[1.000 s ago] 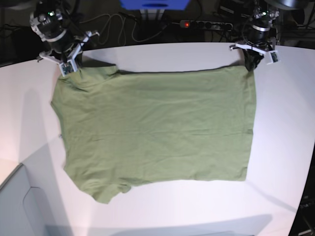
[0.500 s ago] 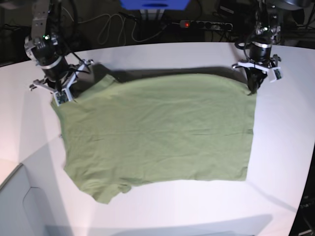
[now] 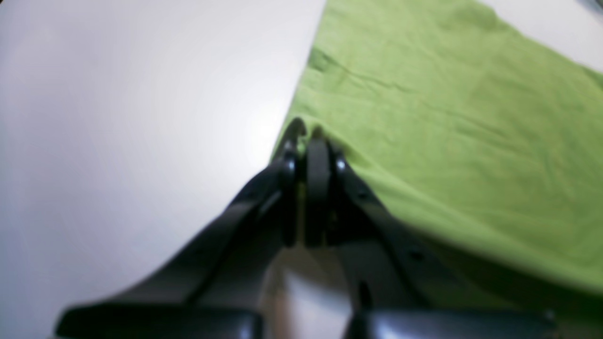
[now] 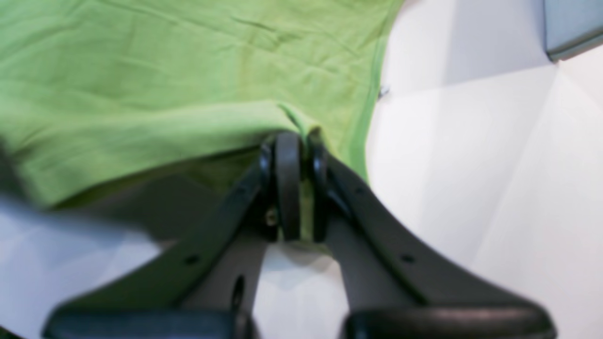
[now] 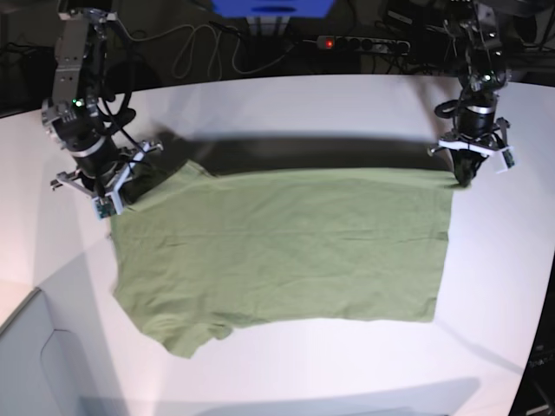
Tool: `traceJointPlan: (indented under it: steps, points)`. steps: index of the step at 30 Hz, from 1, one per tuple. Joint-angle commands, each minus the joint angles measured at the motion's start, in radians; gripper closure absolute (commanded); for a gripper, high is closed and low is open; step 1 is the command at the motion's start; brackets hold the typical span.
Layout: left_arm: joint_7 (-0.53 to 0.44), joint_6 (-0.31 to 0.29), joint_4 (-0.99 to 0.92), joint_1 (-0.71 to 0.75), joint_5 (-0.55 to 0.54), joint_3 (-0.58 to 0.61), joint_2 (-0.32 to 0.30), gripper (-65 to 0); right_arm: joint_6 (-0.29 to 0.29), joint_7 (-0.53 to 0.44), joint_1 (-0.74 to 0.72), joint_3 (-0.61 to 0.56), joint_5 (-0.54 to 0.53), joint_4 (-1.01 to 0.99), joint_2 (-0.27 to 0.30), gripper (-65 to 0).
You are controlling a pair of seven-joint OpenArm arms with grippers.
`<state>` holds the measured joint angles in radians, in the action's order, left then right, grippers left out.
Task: Fold the T-shirt properly
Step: 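Lift the shoulder edge with both grippers and pull it toward the hem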
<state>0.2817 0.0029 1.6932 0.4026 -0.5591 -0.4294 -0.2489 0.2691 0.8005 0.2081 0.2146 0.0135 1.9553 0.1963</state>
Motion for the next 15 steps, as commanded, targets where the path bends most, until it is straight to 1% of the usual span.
traceJointPlan:
  steps: [1, 5, 15]
  points:
    - [-0.016, -0.002, 0.015, -0.014, 0.0, -0.019, -0.01, 0.0, 0.011, -0.02, -0.022, 0.003, -0.002, 0.0, 0.01, 0.0]
    - [0.02, -0.002, -0.011, -0.054, 0.0, -0.029, -0.005, 0.0, 0.012, -0.025, -0.066, 0.003, -0.002, -0.063, 0.005, 0.0]
    - [0.021, -0.002, -0.103, -0.132, 0.0, -0.026, -0.008, 0.0, 0.012, -0.03, -0.178, -0.07, -0.002, -0.178, 0.01, 0.0]
